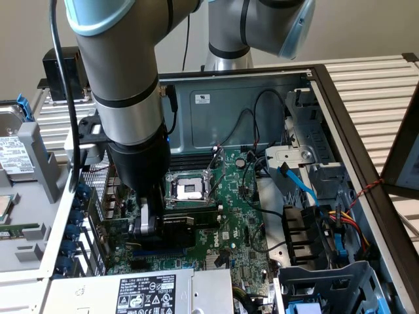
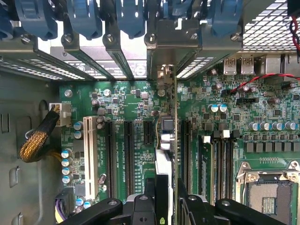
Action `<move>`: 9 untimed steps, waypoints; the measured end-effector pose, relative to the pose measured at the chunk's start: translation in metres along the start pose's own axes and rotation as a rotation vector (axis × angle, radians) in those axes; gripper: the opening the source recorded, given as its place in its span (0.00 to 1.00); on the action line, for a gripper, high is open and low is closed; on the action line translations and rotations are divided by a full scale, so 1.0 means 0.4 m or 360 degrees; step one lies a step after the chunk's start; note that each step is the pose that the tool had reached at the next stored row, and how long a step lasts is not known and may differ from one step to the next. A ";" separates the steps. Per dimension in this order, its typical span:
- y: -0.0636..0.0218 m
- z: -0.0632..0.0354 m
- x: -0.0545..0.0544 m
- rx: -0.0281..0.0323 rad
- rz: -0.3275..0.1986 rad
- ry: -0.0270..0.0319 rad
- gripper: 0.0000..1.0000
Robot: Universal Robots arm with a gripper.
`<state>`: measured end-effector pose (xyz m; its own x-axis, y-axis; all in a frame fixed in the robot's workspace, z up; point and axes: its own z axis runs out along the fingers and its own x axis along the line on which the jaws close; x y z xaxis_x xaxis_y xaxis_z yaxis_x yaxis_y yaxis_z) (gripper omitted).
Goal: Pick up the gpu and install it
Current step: 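Insert the gpu into the slot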
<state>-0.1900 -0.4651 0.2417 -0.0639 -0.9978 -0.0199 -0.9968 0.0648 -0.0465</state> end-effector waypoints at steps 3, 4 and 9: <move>0.000 0.000 0.000 -0.00006 0.0000 0.00002 0.27; 0.000 0.001 0.000 -0.00007 0.0000 0.00001 0.27; -0.001 0.002 0.001 -0.00032 0.0000 0.00003 0.27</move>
<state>-0.1896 -0.4654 0.2410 -0.0640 -0.9978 -0.0197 -0.9969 0.0649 -0.0445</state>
